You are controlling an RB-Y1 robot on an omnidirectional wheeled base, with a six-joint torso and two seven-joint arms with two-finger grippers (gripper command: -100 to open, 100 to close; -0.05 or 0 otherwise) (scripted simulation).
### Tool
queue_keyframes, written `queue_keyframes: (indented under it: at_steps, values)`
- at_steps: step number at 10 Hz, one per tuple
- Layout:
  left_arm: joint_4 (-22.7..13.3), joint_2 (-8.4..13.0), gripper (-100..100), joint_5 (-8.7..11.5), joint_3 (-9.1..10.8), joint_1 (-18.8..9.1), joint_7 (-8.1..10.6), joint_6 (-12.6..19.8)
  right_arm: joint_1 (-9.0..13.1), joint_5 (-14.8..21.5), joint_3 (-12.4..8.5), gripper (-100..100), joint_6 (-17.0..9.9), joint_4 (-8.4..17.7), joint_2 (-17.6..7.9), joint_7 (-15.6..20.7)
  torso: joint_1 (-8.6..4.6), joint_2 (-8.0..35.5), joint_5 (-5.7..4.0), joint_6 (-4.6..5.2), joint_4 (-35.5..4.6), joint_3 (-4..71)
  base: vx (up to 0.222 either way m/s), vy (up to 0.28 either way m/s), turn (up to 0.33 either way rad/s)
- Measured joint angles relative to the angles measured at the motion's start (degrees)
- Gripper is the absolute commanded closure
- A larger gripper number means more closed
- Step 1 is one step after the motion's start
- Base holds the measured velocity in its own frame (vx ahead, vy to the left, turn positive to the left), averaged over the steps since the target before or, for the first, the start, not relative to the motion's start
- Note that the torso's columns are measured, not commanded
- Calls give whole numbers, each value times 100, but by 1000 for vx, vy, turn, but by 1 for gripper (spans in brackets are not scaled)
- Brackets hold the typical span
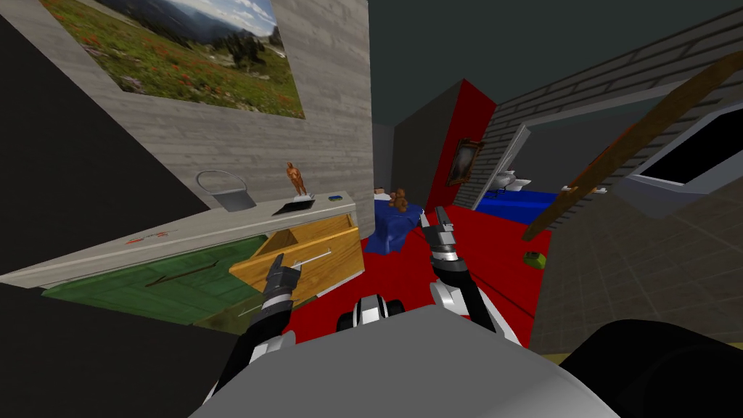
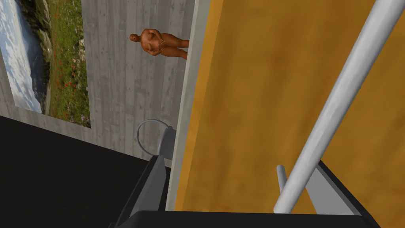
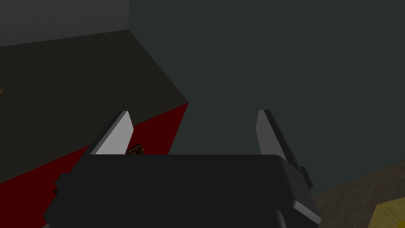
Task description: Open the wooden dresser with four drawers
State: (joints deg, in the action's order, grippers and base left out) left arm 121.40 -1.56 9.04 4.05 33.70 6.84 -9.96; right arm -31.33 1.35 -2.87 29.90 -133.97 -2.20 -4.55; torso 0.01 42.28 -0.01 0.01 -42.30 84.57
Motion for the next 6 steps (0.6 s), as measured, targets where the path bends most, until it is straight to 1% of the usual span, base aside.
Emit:
queue_keyframes:
  at_steps: [2,3,6]
  values:
    - [343,-9,-100,18,-2,162,9,201,0,0,0,0,0,0,0,0,-4,0,-3,0,-2,1,16,-3,-7]
    - [363,-11,0,18,-3,173,7,233,0,0,0,0,0,0,0,0,-6,6,-3,1,-4,-3,0,0,0]
    - [358,-10,0,17,-3,173,7,233,0,0,0,0,0,0,0,0,-3,4,0,-1,-1,-2,0,0,0]
